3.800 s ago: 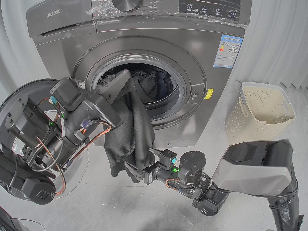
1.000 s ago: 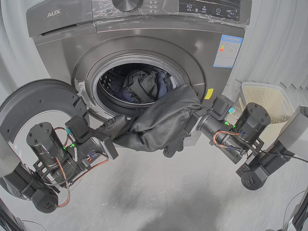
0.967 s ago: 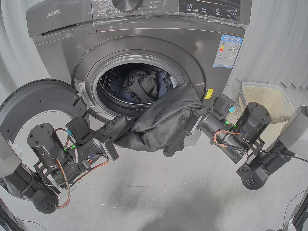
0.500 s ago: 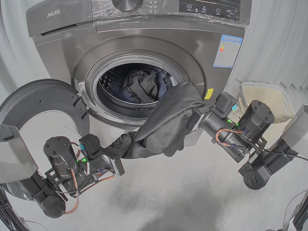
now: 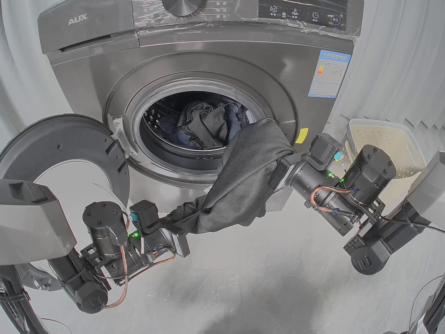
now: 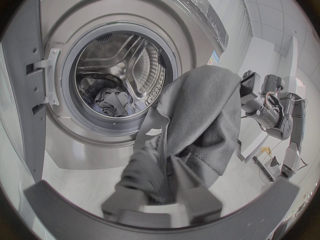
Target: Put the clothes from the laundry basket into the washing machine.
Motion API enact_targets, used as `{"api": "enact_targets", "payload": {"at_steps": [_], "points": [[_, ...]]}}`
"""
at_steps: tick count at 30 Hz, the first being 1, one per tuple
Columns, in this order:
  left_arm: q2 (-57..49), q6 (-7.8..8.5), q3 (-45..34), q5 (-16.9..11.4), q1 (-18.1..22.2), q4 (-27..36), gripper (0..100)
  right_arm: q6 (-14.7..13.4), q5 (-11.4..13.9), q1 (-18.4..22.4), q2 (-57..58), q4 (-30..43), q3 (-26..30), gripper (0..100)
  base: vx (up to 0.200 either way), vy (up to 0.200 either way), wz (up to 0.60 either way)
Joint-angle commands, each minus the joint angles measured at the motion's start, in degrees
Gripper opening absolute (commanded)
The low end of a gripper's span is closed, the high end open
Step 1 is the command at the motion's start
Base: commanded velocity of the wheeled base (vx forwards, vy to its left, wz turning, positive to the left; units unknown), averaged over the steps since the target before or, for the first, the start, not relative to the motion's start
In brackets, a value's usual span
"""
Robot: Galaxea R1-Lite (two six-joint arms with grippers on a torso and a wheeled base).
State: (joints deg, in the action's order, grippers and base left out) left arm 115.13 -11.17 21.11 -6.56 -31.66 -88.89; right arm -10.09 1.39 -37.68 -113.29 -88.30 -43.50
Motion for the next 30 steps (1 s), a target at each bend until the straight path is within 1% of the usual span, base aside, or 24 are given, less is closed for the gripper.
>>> {"api": "enact_targets", "payload": {"at_steps": [1, 5, 9, 15, 18, 25, 27, 30], "points": [[1.5, -0.08, -0.5, 0.1, -0.1, 0.0, 100, 0.1, 0.0, 0.3, -0.2, 0.0, 0.1, 0, 0.000, 0.000, 0.00], [1.6, -0.08, -1.7, 0.1, -0.1, 0.0, 100, 0.0, -0.1, 0.6, -0.2, 0.0, 0.0, 0, 0.000, 0.000, 0.00], [0.7, 0.09, -4.5, 0.2, -1.3, -0.1, 100, 0.1, -0.2, 1.5, -0.1, 0.0, -0.4, 0, 0.000, 0.000, 0.00], [0.6, 0.44, -6.5, 0.3, -1.7, -0.1, 100, 0.0, -0.2, 2.0, -0.2, 0.0, -0.4, 0, 0.000, 0.000, 0.00], [0.4, 0.62, -5.6, 0.3, -2.4, -0.1, 100, 0.1, -0.2, 1.8, -0.8, 0.0, -0.3, 0, 0.000, 0.000, 0.00], [-2.9, -0.08, -3.2, -0.2, -4.8, -0.1, 100, 0.1, -0.8, 1.1, -2.5, 0.0, -0.4, 0, 0.000, 0.000, 0.00], [-1.8, 0.00, -1.3, -0.3, -5.7, -0.1, 100, 0.2, -1.7, 0.1, -3.6, 0.0, -0.9, 0, 0.000, 0.000, 0.00], [-0.4, 0.00, 0.4, -1.4, -6.7, -0.1, 100, 0.3, -2.6, -0.6, -5.1, 0.1, -2.6, 0, 0.000, 0.000, 0.00]]}}
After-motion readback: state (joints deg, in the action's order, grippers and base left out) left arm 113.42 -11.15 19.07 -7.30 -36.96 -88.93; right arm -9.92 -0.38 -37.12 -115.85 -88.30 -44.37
